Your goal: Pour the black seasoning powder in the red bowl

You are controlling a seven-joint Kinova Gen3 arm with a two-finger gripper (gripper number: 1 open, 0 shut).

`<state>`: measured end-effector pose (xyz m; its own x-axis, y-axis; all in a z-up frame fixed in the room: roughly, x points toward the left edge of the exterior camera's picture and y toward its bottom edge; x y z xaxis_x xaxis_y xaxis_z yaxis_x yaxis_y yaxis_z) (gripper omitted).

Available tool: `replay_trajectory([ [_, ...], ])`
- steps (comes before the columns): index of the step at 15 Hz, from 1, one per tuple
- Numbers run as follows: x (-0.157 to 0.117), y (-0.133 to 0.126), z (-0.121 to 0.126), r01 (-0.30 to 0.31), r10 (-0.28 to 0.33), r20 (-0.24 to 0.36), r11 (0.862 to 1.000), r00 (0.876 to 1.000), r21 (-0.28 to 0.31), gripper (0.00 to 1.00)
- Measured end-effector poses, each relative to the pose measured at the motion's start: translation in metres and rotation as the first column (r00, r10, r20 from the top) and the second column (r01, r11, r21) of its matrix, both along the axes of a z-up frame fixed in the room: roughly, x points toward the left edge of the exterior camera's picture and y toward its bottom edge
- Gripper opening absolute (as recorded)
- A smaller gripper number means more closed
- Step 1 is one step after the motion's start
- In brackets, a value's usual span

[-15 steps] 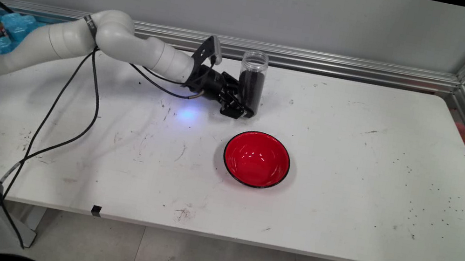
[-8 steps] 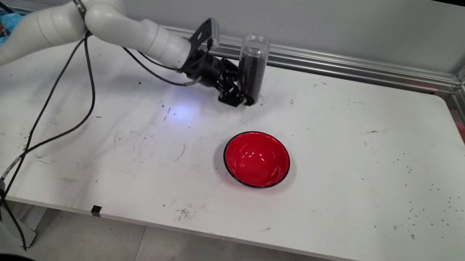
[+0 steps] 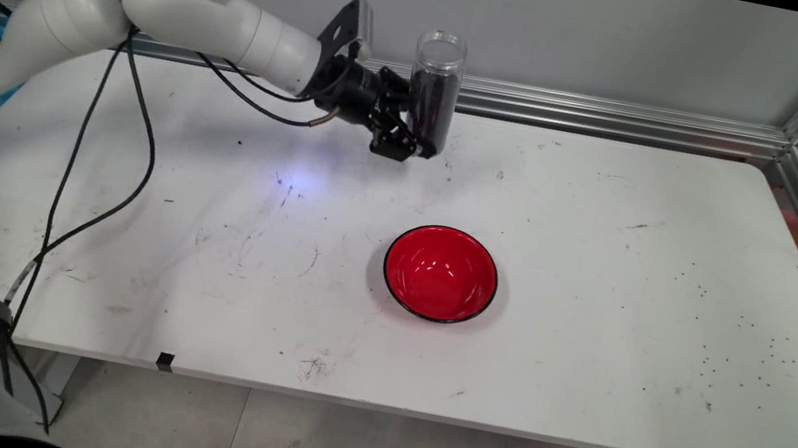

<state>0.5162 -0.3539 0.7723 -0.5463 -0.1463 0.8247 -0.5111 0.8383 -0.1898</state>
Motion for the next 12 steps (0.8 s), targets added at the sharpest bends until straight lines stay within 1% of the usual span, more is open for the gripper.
replay_trajectory([
  [3,-0.002,0.006,0.009,0.037,-0.035,0.04,0.997,0.999,-0.061,0.0],
  [5,-0.004,0.012,0.013,0.072,-0.065,0.075,0.992,0.995,-0.106,0.0],
  [7,-0.005,0.017,0.016,0.109,-0.092,0.114,0.982,0.989,-0.151,0.0],
  [9,-0.007,0.022,0.018,0.146,-0.117,0.154,0.97,0.981,-0.193,0.0],
  [12,-0.01,0.028,0.02,0.198,-0.148,0.205,0.948,0.967,-0.25,0.0],
])
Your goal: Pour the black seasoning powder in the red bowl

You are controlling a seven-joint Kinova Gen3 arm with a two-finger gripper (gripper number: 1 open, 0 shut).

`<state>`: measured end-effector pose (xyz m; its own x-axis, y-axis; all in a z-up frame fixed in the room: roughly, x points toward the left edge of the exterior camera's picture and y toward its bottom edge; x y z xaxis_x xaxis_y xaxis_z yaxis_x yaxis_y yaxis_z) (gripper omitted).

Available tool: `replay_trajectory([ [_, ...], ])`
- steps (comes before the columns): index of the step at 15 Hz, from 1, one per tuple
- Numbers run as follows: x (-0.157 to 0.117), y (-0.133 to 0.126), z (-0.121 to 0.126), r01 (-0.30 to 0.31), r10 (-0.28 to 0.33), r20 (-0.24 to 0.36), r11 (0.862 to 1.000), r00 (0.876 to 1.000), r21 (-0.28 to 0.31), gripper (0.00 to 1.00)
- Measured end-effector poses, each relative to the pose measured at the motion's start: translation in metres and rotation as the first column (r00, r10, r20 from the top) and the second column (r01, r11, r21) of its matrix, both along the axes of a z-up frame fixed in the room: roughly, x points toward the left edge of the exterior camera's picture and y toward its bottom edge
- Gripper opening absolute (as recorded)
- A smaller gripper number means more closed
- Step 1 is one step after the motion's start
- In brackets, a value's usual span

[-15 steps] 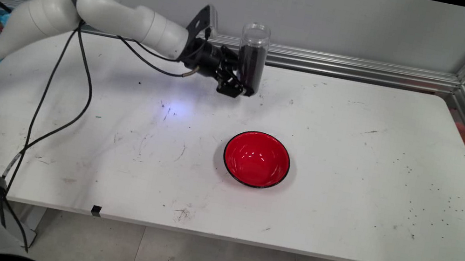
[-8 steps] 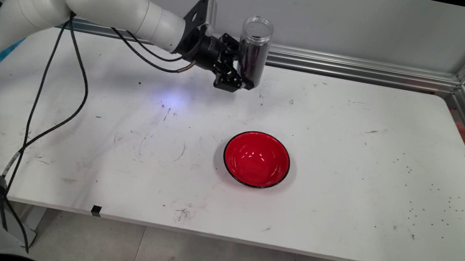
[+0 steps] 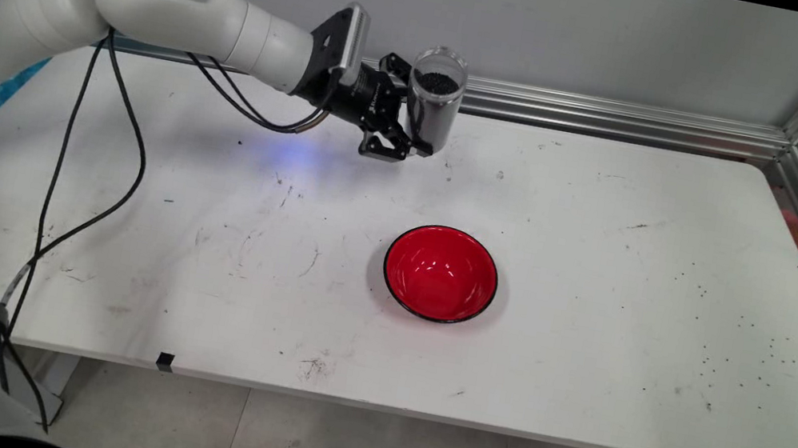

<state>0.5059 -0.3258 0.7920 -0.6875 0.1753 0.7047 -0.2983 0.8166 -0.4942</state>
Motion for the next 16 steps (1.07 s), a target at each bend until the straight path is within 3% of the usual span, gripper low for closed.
replay_trajectory([
  [3,-0.004,0.007,0.0,0.061,-0.056,0.063,0.995,0.996,-0.08,0.0],
  [6,-0.009,0.01,-0.002,0.132,-0.108,0.145,0.977,0.983,-0.168,0.0],
  [11,-0.018,0.013,-0.007,0.243,-0.167,0.267,0.928,0.949,-0.282,0.0],
  [16,-0.03,0.011,-0.01,0.346,-0.196,0.38,0.859,0.904,-0.378,0.0],
])
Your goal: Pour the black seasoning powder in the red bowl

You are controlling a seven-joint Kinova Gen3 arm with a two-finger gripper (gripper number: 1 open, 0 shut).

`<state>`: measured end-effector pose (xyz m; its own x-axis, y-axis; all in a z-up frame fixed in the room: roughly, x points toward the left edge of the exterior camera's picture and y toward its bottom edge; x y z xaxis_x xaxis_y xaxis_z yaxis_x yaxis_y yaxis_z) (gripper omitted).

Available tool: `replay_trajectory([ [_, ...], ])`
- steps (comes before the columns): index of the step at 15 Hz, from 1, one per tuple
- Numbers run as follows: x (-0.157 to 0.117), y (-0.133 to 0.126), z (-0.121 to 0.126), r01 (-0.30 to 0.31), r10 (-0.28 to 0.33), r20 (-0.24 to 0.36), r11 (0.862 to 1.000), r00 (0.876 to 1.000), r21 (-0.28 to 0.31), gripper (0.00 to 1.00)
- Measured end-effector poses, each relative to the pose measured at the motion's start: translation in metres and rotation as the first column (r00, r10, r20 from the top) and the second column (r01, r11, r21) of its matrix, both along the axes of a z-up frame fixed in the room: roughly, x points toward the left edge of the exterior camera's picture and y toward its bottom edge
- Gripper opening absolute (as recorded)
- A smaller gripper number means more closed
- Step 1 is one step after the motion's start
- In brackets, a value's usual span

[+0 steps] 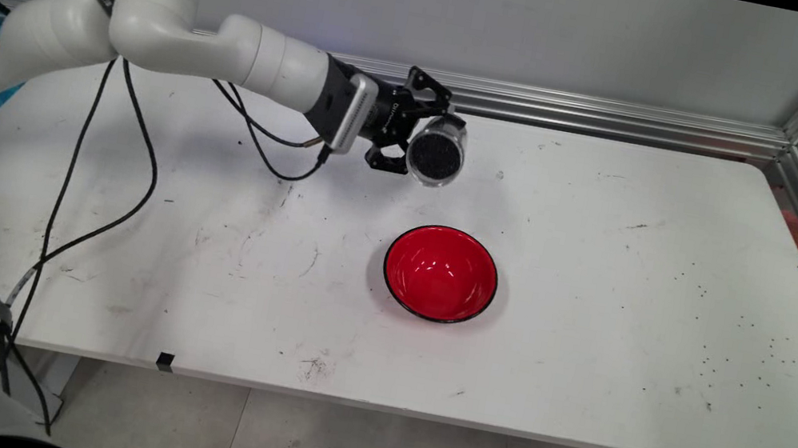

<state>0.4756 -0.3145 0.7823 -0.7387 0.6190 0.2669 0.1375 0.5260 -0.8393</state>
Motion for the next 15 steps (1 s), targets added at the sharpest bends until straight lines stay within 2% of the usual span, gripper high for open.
replay_trajectory([
  [3,-0.007,-0.002,-0.002,0.052,-0.045,0.07,0.994,0.997,-0.098,0.0],
  [7,-0.015,-0.002,-0.006,0.121,-0.09,0.155,0.971,0.984,-0.206,0.0],
  [9,-0.017,-0.004,-0.007,0.145,-0.099,0.187,0.957,0.977,-0.251,0.0],
  [11,-0.021,-0.005,-0.008,0.174,-0.107,0.225,0.936,0.968,-0.306,0.0],
  [15,-0.025,-0.007,-0.01,0.211,-0.108,0.276,0.903,0.955,-0.376,0.0],
])
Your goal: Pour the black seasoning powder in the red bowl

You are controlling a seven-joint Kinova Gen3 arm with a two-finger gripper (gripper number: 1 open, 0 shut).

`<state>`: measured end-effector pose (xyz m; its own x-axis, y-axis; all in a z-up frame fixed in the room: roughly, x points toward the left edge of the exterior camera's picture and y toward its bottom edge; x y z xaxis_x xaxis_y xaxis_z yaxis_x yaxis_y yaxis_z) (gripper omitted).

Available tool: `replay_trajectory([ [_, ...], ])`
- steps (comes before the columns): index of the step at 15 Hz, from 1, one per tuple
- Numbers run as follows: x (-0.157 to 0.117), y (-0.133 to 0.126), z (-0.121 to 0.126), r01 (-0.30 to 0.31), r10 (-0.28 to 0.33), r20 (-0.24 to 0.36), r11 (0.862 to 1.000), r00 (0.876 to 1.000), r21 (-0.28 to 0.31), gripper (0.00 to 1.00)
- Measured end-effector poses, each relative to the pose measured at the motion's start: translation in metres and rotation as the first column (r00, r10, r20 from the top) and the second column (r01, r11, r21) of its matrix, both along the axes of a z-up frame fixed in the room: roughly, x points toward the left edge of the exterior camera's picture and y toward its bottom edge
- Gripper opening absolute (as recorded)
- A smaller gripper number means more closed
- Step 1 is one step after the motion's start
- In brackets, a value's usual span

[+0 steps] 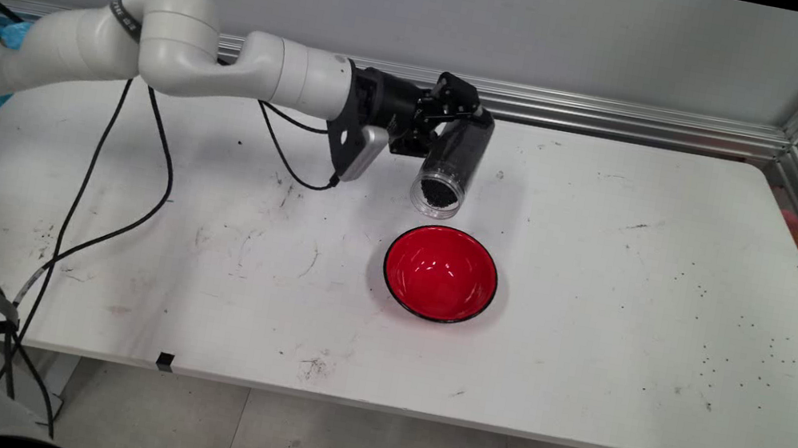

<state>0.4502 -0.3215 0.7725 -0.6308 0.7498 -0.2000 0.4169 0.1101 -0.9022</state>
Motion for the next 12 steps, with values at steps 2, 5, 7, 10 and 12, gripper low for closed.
replay_trajectory([
  [2,-0.003,0.001,-0.003,0.012,-0.01,0.026,0.999,1.0,-0.05,0.0],
  [5,-0.009,0.0,-0.007,0.016,-0.01,0.054,0.993,0.999,-0.118,0.0],
  [7,-0.014,-0.001,-0.009,0.015,-0.005,0.068,0.987,0.998,-0.157,0.0],
  [10,-0.02,-0.004,-0.014,0.019,0.0,0.09,0.978,0.996,-0.209,0.0],
  [12,-0.024,-0.004,-0.018,0.025,0.0,0.104,0.971,0.995,-0.236,0.0],
])
